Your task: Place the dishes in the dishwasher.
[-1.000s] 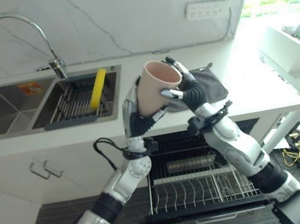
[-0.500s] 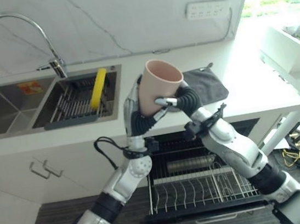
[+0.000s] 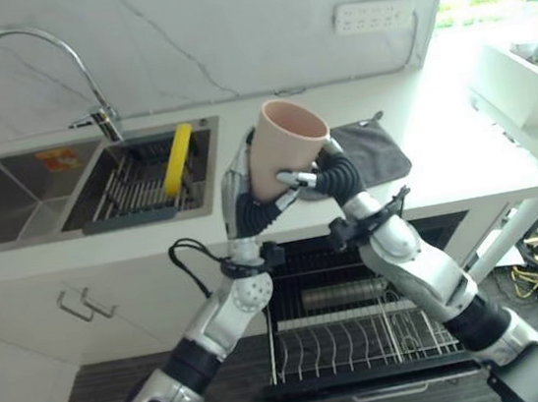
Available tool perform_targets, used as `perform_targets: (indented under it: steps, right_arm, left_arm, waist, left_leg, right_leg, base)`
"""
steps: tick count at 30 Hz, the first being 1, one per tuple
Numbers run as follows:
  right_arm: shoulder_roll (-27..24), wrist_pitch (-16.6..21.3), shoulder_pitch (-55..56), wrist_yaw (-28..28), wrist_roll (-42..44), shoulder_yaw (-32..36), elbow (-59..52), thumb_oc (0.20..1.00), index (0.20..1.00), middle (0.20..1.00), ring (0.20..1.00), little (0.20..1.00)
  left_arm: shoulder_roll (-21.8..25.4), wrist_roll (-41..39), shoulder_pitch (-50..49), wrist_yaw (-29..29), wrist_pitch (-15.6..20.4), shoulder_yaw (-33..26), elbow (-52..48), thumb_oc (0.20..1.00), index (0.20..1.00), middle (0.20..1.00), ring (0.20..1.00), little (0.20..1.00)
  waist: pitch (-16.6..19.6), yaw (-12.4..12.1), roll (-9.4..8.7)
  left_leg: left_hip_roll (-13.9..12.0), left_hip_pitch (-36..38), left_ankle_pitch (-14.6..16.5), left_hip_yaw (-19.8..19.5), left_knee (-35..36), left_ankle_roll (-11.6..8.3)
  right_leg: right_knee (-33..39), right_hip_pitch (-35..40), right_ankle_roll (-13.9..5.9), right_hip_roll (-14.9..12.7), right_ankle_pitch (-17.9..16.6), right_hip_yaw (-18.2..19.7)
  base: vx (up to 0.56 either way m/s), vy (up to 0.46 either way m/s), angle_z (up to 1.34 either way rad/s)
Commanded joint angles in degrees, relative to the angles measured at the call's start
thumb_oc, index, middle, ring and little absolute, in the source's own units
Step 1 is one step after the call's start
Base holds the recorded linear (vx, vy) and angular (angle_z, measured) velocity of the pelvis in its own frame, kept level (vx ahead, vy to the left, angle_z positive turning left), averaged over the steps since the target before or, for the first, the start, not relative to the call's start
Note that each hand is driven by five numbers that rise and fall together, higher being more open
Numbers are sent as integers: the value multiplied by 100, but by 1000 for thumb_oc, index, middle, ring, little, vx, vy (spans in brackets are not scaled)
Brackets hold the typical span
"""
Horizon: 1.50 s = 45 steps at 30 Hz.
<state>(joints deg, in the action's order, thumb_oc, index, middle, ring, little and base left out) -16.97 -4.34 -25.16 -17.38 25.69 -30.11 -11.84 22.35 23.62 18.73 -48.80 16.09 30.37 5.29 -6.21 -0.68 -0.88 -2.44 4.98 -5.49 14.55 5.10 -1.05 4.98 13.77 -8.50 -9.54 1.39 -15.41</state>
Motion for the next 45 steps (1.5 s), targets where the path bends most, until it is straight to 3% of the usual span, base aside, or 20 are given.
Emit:
perform_targets:
  steps: [1, 2, 3, 4, 16, 37, 38, 39, 45]
  right_arm:
    - [263, 516, -719, -130, -115, 237, -148, 200, 200, 200, 200, 200]
    - [259, 522, -736, -155, -94, 238, -152, 200, 200, 200, 200, 200]
    - [261, 537, -740, -173, -65, 248, -150, 200, 200, 200, 200, 200]
    - [236, 599, -741, -207, 35, 289, -159, 200, 200, 200, 200, 200]
    - [260, 501, -777, 182, 154, 166, -131, 200, 200, 200, 200, 200]
    - [328, 382, -732, 352, 344, 4, -79, 200, 200, 200, 200, 200]
    - [334, 366, -738, 363, 350, -19, -64, 307, 307, 307, 307, 307]
    - [335, 350, -736, 355, 369, -39, -60, 1000, 1000, 1000, 1000, 1000]
    - [399, 320, -823, 391, 444, -127, 11, 1000, 1000, 1000, 1000, 1000]
  left_arm:
    - [51, 388, 687, 285, 167, 775, 35, 391, 391, 391, 391, 391]
    - [55, 406, 698, 293, 141, 797, 67, 736, 736, 736, 736, 736]
    - [59, 415, 701, 294, 129, 818, 98, 1000, 1000, 1000, 1000, 1000]
    - [100, 438, 715, 377, 156, 830, 140, 200, 200, 200, 200, 200]
    - [121, 528, 737, 429, 235, 883, 105, 200, 200, 200, 200, 200]
    - [170, 720, 820, 536, 296, 1012, -3, 200, 200, 200, 200, 200]
    - [177, 722, 838, 531, 293, 1036, -15, 200, 200, 200, 200, 200]
    - [180, 728, 846, 534, 290, 1052, -33, 200, 200, 200, 200, 200]
    - [155, 763, 941, 537, 295, 1214, -63, 200, 200, 200, 200, 200]
  waist:
    - [62, -193, -55]
    - [62, -189, -53]
    - [74, -185, -48]
    - [85, -187, -36]
    - [100, -207, -34]
    - [97, -237, -35]
    - [96, -235, -34]
    - [97, -235, -36]
    - [95, -240, -45]
  left_leg:
    - [220, 581, 959, -223, -40, 52]
    - [219, 582, 958, -222, -38, 53]
    - [221, 607, 1006, -231, -34, 48]
    - [221, 606, 1006, -225, -31, 49]
    - [215, 586, 951, -223, -20, 46]
    - [250, 539, 943, -298, -28, 57]
    - [253, 539, 941, -297, -32, 60]
    - [253, 540, 941, -293, -35, 61]
    - [254, 539, 942, -289, -26, 65]
  right_leg:
    - [-203, -424, 120, 125, -132, 292]
    - [-204, -424, 123, 126, -130, 291]
    - [-192, -394, 110, 127, -90, 294]
    - [-179, -387, 107, 120, -93, 283]
    - [-184, -407, 117, 116, -132, 252]
    - [-190, -432, 132, 128, -121, 271]
    - [-196, -433, 134, 128, -119, 272]
    - [-197, -430, 136, 128, -116, 272]
    - [-206, -438, 129, 120, -112, 251]
  base:
    - [-43, 1, 0]
    - [0, 0, 0]
    - [0, 0, 0]
    - [0, 0, 0]
    - [-3, -1, 2]
    - [13, 0, 0]
    - [0, 0, 0]
    - [0, 0, 0]
    - [0, 0, 0]
